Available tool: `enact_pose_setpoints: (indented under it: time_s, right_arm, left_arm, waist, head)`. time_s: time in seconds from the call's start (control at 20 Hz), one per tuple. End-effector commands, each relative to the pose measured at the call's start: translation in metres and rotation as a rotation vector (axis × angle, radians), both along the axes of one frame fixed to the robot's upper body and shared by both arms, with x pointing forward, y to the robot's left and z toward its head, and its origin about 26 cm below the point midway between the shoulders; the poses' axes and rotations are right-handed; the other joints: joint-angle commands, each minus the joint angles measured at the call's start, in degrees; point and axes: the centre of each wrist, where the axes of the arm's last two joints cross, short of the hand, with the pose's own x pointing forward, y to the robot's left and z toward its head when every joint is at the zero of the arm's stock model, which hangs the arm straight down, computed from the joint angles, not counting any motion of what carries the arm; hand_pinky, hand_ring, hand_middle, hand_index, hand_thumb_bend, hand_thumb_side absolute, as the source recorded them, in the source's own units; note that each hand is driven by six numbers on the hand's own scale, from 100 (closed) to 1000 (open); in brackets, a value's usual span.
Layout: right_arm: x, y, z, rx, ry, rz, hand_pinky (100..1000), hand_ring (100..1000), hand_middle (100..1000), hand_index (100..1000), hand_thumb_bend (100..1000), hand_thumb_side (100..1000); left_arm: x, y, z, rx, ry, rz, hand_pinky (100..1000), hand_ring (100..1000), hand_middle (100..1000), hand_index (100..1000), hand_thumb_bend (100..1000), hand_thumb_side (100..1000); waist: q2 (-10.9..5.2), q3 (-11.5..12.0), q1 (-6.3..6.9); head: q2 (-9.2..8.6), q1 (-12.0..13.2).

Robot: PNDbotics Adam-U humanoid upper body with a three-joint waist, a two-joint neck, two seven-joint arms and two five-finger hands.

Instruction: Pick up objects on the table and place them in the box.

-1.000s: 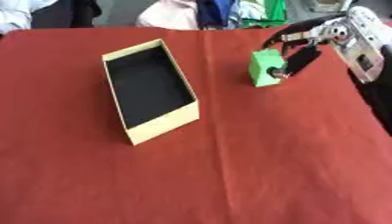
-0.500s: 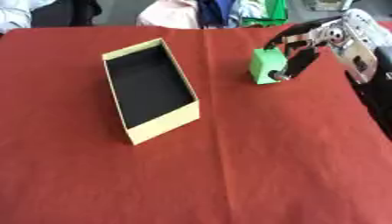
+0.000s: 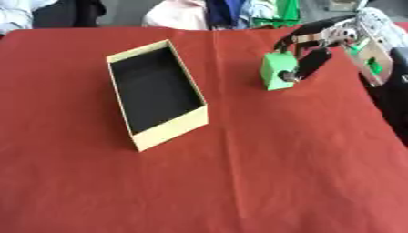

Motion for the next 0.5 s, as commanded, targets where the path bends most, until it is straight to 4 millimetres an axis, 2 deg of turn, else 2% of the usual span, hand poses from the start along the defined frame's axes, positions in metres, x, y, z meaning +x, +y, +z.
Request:
enact_pose_setpoints:
  time_s: [0.05, 0.5]
  right_arm:
    - [-0.0083, -0.0051, 0.0258, -0.001, -0.075, -0.013, 857, 798, 950, 1000, 217, 513]
    - [-0.0026, -0.0051, 0.0259, -0.033, -0.078, -0.052, 864, 817, 957, 1000, 237, 494]
  left_arm:
    - [-0.0011, -0.0012, 0.0084, 0.019, -0.028, -0.008, 577, 583, 611, 744, 100, 405]
    - [-0.0006, -0.0020, 0.0088, 0.019, -0.030, -0.014, 576, 584, 612, 744, 100, 409]
  waist:
    - [-0.20, 0.0, 0.23]
    - [-0.05, 0.2, 0.28]
  head:
    - [-0.37, 0.2]
    - [-0.91, -0.2]
